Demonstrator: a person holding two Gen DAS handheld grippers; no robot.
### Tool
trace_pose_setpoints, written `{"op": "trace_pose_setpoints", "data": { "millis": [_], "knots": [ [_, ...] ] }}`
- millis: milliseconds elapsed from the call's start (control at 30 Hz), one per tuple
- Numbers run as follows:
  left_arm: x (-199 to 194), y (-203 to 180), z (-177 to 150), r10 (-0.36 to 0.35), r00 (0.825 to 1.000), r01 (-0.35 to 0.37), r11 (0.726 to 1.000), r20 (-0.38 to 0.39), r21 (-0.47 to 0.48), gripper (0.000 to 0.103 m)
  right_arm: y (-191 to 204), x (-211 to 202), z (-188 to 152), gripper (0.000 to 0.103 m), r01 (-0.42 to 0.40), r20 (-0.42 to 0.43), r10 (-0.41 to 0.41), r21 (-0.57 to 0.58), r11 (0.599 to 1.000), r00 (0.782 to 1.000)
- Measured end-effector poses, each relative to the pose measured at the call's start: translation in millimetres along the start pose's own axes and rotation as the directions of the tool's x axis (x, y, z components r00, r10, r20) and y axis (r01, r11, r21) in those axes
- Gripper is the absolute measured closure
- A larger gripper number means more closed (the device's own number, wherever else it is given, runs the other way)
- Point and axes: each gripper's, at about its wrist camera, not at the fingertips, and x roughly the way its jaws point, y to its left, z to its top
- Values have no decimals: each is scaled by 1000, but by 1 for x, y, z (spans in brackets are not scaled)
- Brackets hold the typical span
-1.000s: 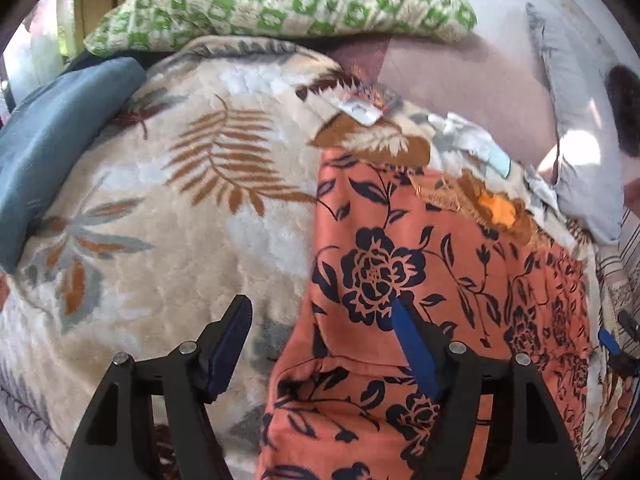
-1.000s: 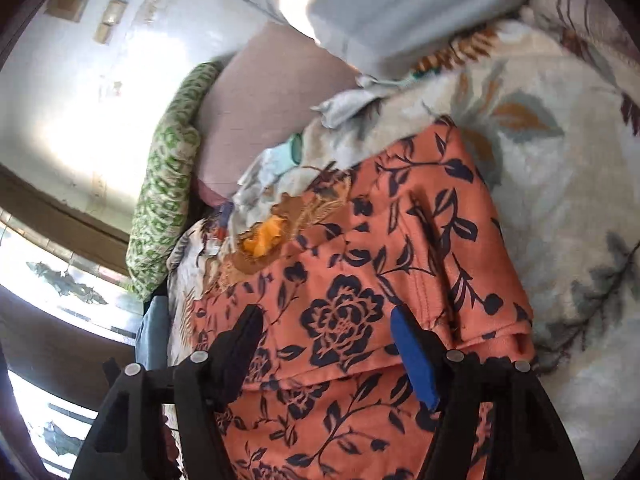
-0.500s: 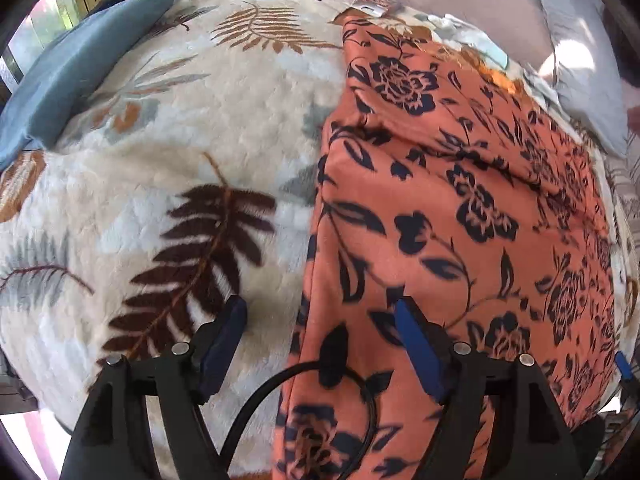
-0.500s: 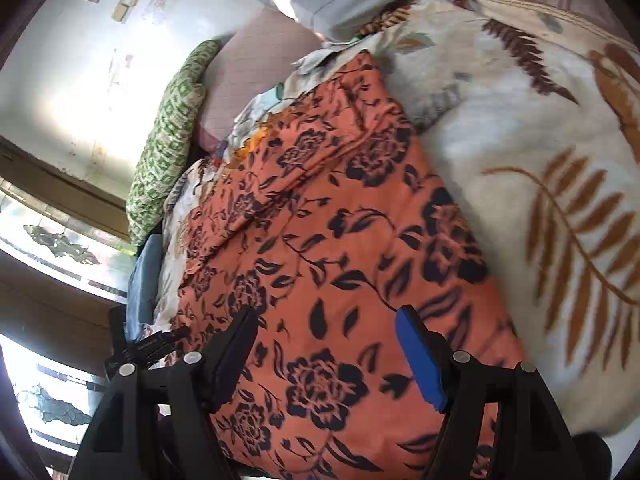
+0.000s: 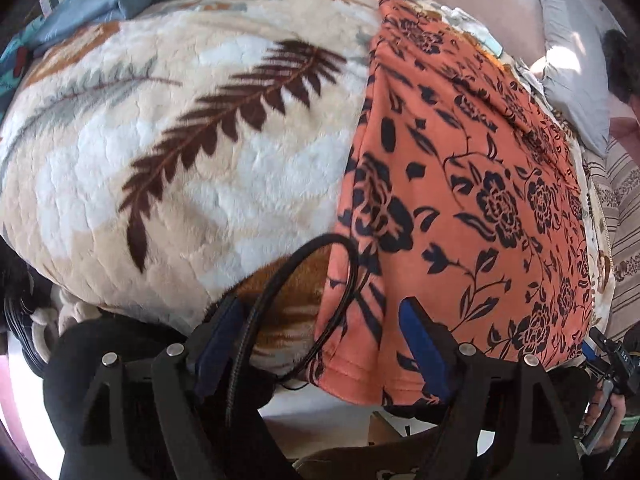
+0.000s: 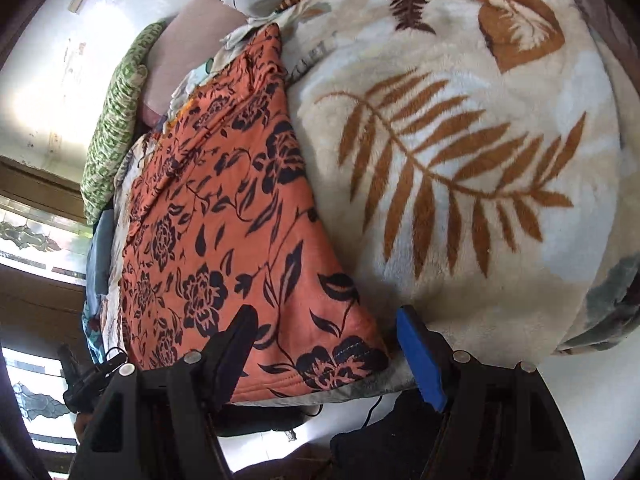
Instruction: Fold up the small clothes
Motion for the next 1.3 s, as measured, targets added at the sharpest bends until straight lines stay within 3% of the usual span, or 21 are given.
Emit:
{"op": "trace_pose_setpoints", "data": {
  "millis": [100,133,167,300,400,467,500,533,600,633,667,700,867,933,1033,1067,1133,1200,1233,1267,1300],
  "knots": [
    [0,-3,-6,-6,999,5,999,31,39,26,6,7,-4,43,18,-3,-18,-45,999,1000],
    [0,-2,-7,-26,999,25,999,31,30,44,8,8,-4,70,35,-4,-35,-55,998,999],
    [0,-1,-6,-13,1000,13,1000,26,22,53,6,9,-2,77,62,-12,-62,-44,997,998],
    [-4,5,-6,-65,998,65,998,15,12,89,-3,6,-1,84,44,-20,-44,-8,999,999],
    [-12,1,-9,-114,993,114,993,20,18,90,0,-6,-3,82,11,10,-11,-6,1000,1000],
    [-7,-1,-10,-112,994,112,993,3,25,67,-2,-6,-2,64,-14,4,14,6,1000,1000],
    [-2,-1,-11,-84,996,84,996,-15,19,34,-4,-3,-1,36,3,-4,-3,12,1000,1000],
    [2,-1,-12,-66,998,66,998,-24,7,25,-5,0,-2,31,14,-11,-14,18,1000,1000],
    [2,-4,-14,-59,998,59,998,3,34,30,-1,2,-3,34,9,-6,-9,-6,1000,1000],
    [0,-5,-17,-48,999,48,998,13,44,67,1,0,-4,51,0,3,0,-19,1000,1000],
    [0,-4,-17,-44,999,44,998,0,53,87,1,1,-4,68,-19,2,19,-17,1000,1000],
    [-3,-3,-18,-65,998,65,997,-4,42,89,-1,2,-4,79,-14,-3,14,-1,1000,1000],
    [-52,24,-16,-144,979,152,987,142,-52,87,-7,2,-6,78,-35,5,35,33,999,999],
    [-85,40,-15,-171,955,199,975,244,-97,51,-12,3,-6,77,-56,2,56,63,996,998],
    [-150,64,-21,-232,868,325,934,439,-149,27,-17,3,-5,67,-103,21,101,108,989,995],
    [-171,67,-24,-274,830,387,910,486,-148,26,-17,3,-5,64,-115,30,112,112,987,993],
    [-204,70,-34,-412,711,555,827,569,-94,12,-13,2,-6,47,-135,40,132,99,986,990],
    [-231,71,-45,-471,614,624,781,633,-24,7,-9,1,-7,46,-128,46,125,78,989,991],
    [-237,66,-46,-465,593,616,788,657,1,3,-9,1,-7,46,-128,47,125,78,989,991],
    [-235,58,-44,-446,601,582,813,663,19,1,-10,1,-7,46,-132,49,128,82,988,991],
    [-228,49,-39,-418,641,529,848,644,24,0,-10,1,-6,46,-138,53,134,87,987,990]
  ]
}}
